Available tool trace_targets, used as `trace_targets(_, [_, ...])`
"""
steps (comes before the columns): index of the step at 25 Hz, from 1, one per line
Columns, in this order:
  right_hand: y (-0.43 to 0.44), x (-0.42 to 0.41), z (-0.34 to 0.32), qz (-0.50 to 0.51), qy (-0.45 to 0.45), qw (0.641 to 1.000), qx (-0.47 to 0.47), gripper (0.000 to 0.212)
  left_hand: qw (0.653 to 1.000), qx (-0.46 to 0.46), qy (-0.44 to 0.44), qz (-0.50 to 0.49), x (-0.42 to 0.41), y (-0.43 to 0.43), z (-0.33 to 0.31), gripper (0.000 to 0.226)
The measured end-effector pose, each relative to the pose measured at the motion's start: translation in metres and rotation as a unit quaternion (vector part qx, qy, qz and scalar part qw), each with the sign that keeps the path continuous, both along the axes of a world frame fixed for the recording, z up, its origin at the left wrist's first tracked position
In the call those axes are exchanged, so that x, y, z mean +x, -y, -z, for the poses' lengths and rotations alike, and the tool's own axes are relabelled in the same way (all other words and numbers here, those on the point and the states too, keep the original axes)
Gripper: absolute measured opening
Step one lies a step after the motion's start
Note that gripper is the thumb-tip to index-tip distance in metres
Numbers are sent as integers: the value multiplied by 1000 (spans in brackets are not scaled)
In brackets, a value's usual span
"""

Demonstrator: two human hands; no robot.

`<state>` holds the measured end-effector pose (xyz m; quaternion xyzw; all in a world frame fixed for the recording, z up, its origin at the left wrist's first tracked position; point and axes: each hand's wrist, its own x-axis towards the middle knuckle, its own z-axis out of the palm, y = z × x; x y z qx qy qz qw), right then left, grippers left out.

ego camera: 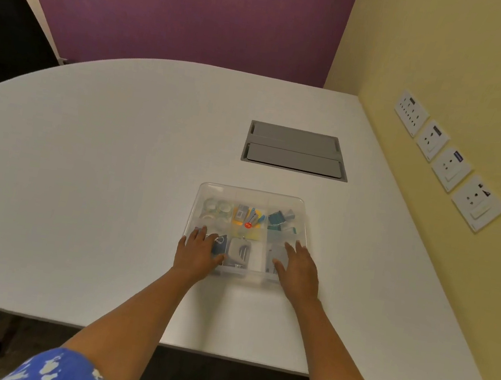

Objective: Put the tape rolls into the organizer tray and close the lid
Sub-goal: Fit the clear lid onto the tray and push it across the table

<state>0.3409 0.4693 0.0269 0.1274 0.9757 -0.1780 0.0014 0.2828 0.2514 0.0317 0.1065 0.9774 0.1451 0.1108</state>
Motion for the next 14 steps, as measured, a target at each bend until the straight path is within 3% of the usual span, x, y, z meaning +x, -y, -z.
trace_targets(3, [5,-28,-3,-2,47,999,-1,67,1000,-1,7,-7,-16,-1,-1,59])
trace_targets(8, [5,-62,-2,9,92,995,24,68,1000,-7,-1,-9,-38,1,5,60])
trace_targets(14, [1,-84,9,8,105,993,54,67,1000,-26,-2,8,-63,-6,16,77])
